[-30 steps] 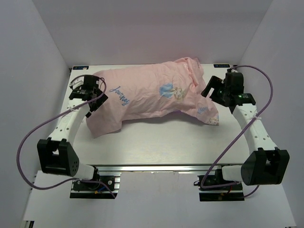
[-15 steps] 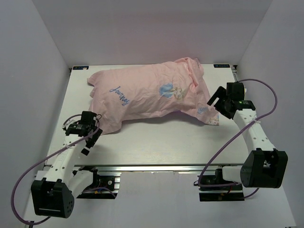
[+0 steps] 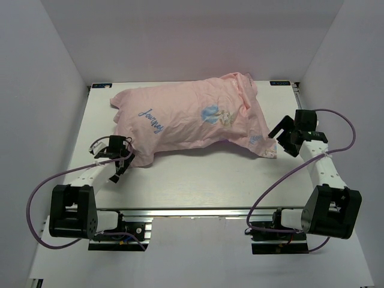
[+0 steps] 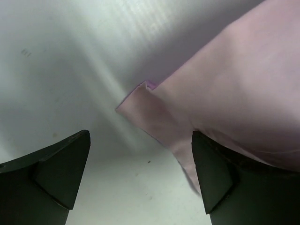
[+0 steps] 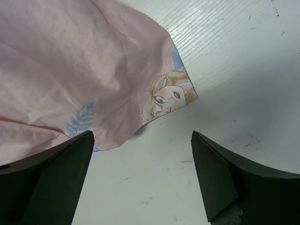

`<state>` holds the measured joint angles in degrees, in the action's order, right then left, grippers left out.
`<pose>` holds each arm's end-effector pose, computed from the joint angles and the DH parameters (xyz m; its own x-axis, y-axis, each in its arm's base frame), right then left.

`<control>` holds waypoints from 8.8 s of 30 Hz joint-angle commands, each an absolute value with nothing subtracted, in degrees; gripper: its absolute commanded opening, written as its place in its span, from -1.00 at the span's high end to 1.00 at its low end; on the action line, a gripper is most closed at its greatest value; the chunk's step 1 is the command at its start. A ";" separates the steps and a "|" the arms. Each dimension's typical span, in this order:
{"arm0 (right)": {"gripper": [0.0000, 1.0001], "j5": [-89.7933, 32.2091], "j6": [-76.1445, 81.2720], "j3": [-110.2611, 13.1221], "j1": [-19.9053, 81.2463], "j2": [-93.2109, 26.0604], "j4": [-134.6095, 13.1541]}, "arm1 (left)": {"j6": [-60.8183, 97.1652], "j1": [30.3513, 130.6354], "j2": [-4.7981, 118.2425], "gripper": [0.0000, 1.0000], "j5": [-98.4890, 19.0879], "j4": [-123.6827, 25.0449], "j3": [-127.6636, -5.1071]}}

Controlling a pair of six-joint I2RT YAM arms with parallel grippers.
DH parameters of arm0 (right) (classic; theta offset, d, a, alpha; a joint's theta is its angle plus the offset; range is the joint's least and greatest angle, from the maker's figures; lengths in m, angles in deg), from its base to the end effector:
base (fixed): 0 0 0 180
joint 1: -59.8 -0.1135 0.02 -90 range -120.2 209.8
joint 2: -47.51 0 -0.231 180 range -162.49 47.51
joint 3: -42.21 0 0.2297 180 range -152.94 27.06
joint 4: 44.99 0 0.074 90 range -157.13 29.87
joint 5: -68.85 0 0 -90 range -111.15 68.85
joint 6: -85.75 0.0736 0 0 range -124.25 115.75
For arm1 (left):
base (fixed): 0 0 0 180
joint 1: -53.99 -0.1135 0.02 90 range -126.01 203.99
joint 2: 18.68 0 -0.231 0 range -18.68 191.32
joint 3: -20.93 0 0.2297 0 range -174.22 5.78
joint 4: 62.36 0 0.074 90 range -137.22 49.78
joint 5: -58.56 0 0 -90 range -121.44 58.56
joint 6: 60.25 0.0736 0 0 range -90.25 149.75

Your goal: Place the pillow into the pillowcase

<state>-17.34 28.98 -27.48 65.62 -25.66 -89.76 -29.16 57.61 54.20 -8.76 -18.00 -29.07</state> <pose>0.2786 -0.0333 0.2107 -0.5413 0.6048 -0.5842 0.5282 0.7851 0.3234 0.2199 0.0145 0.1141 -0.3976 -0.7666 -0.5043 -0.8349 0.5302 -0.1477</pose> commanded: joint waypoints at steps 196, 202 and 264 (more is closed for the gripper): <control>1.00 -23.03 -17.97 -43.94 59.97 -13.53 -70.50 | -3.83 54.43 29.14 1.00 -6.05 -32.89 -69.68; 1.00 -14.83 -17.96 -57.46 59.97 -5.33 -76.46 | 0.04 54.43 25.70 1.00 -4.81 -33.60 -80.68; -0.79 -33.37 11.99 -82.96 46.61 -71.92 -80.02 | -1.36 51.53 73.42 -0.96 -30.04 -15.93 -64.88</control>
<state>-37.23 5.16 -78.65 46.69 -69.33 -84.38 -2.56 51.47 72.16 -30.90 -17.59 -64.78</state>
